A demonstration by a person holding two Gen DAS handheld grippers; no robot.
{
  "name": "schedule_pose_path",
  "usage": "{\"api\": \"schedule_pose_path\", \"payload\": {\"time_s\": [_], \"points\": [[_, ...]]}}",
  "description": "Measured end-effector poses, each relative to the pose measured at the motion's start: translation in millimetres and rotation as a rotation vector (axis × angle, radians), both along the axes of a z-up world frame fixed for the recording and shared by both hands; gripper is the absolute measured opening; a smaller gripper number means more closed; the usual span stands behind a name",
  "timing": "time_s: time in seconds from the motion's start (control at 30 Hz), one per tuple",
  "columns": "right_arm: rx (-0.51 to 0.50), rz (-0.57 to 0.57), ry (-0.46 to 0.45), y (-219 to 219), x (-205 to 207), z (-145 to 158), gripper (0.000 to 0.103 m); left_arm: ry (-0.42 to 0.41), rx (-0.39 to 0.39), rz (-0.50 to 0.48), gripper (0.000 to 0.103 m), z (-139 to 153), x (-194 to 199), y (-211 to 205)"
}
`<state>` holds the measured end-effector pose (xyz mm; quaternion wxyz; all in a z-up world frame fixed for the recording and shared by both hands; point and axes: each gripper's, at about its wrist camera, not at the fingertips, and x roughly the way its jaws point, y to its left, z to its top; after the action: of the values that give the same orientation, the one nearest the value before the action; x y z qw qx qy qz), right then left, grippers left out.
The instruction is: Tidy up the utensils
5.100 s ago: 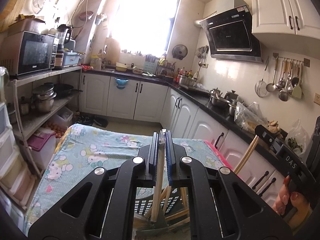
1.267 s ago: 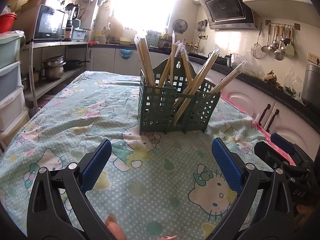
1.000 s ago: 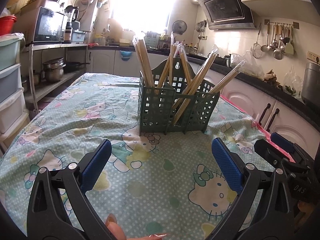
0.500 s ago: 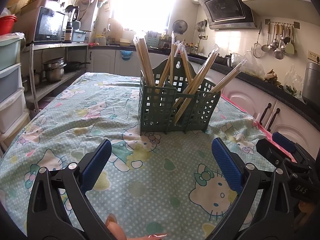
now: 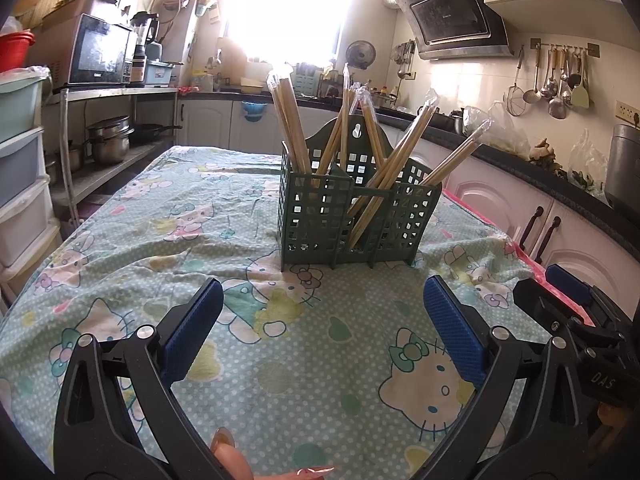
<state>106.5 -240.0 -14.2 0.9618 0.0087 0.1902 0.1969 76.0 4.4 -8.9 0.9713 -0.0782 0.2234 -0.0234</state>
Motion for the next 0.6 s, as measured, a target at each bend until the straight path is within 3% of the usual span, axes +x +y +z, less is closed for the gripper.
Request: {"api": "schedule_pose_path", "payload": {"time_s": [0.6], "points": [[-0.003,0.003,0.001,0.4,0.0,0.6,0.096,0.007,-0.004,-0.01,0.092,-0.9,-0.2,1.7]]}}
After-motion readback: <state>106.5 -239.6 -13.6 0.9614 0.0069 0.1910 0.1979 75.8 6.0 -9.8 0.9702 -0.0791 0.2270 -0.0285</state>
